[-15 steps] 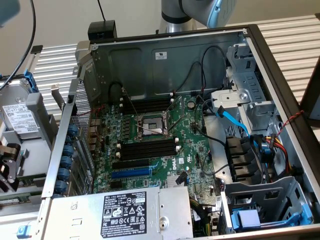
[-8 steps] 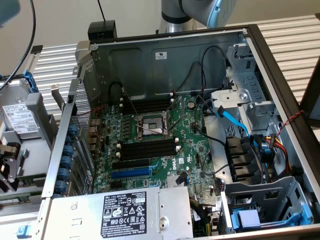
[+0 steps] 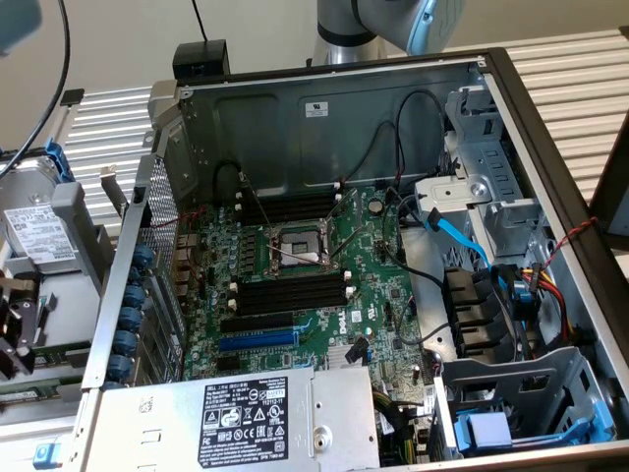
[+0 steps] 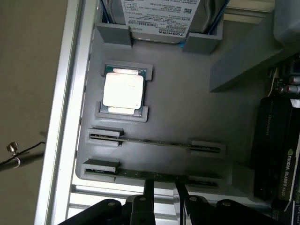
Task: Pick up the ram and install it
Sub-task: 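Pick up the ram and move it above insertion slot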
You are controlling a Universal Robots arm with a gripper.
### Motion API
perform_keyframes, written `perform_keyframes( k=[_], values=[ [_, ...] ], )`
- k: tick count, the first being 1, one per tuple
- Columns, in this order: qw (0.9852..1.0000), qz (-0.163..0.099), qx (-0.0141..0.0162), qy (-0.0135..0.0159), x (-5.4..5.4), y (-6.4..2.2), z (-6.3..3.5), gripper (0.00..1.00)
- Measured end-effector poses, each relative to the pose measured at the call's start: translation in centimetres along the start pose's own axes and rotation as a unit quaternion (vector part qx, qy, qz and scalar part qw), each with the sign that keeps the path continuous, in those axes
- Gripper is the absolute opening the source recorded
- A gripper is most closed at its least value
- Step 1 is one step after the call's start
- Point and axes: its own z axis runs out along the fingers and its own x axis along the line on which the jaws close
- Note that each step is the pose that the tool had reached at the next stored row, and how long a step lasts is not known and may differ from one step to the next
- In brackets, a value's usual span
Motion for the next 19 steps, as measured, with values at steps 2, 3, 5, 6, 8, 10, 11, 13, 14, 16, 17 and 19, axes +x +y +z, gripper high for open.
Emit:
perform_keyframes(
  k=[2,3,5,6,8,10,11,13,14,16,17,19],
  values=[
    [0.9998,-0.019,-0.0003,0.0013,0.0,0.0,0.02,0.31],
    [0.9996,-0.028,-0.0005,0.002,0.0,0.0,0.02,0.31],
    [0.999,-0.046,-0.0008,0.0033,0.0,0.0,0.04,0.31],
    [0.9985,-0.055,-0.001,0.0039,0.0,0.0,0.06,0.31],
    [0.9973,-0.073,-0.0013,0.0051,0.0,-0.01,0.09,0.31],
    [0.9959,-0.091,-0.0016,0.0063,0.0,-0.01,0.13,0.31],
    [0.995,-0.1,-0.0018,0.007,0.0,-0.01,0.15,0.31],
    [0.993,-0.118,-0.0021,0.0083,0.0,-0.01,0.18,0.31],
    [0.9919,-0.127,-0.0023,0.0089,0.0,-0.02,0.2,0.31],
    [0.9894,-0.145,-0.0026,0.0102,0.0,-0.02,0.23,0.31],
    [0.988,-0.154,-0.0028,0.0108,0.0,-0.02,0.26,0.31],
    [0.9851,-0.171,-0.0031,0.0121,0.0,-0.02,0.29,0.31]
  ],
)
